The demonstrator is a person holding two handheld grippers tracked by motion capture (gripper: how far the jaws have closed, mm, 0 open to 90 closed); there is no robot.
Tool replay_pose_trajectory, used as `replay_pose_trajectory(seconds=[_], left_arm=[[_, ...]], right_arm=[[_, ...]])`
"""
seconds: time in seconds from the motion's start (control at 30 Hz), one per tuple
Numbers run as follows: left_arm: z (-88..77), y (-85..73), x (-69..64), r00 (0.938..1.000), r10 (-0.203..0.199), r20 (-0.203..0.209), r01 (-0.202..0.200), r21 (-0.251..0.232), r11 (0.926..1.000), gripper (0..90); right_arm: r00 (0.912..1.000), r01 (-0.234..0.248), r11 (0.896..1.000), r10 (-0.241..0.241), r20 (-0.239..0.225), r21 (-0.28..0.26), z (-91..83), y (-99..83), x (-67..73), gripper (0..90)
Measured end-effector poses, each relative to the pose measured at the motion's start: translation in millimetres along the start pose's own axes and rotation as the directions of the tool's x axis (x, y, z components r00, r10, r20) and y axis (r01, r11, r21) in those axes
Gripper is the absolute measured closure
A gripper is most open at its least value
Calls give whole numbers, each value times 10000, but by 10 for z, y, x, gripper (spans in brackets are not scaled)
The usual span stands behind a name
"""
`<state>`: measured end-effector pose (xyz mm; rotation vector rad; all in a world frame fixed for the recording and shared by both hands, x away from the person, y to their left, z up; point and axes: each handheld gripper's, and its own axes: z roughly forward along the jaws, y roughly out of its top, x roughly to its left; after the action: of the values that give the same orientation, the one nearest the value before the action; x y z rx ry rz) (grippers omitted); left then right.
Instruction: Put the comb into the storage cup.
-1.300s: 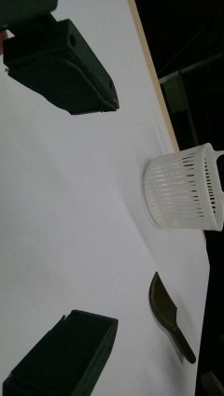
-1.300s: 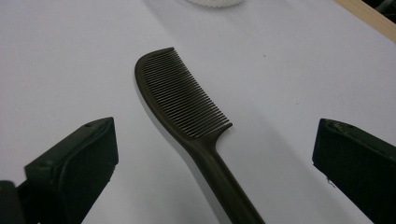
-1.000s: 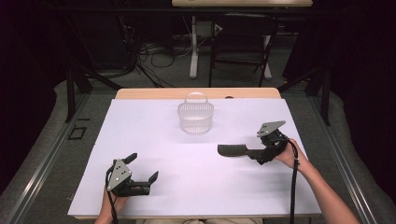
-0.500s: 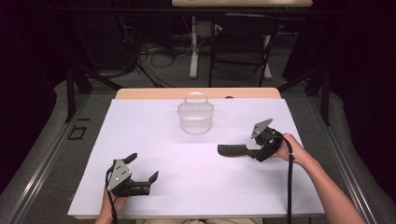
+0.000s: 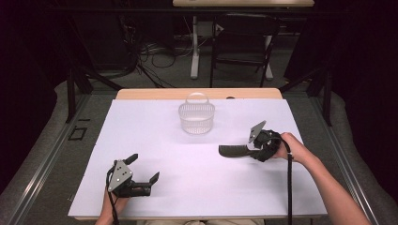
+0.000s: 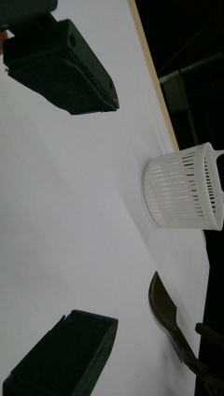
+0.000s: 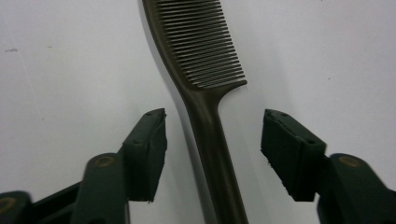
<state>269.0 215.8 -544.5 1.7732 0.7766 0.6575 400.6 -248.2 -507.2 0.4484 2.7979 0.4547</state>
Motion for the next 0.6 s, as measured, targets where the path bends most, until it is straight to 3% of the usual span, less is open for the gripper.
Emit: replay_pose_trajectory(seconds=[0.17,0.6], left_arm=[[-1,0,1,10000,-4,10,4,-1,10000,1],[6,-2,-1,10000,-38,29,38,25,10000,1]], right_arm=[[9992,408,9986,-409,34,336,7,18,-21,456],[9984,562,9950,-553,-139,824,54,33,-27,524]])
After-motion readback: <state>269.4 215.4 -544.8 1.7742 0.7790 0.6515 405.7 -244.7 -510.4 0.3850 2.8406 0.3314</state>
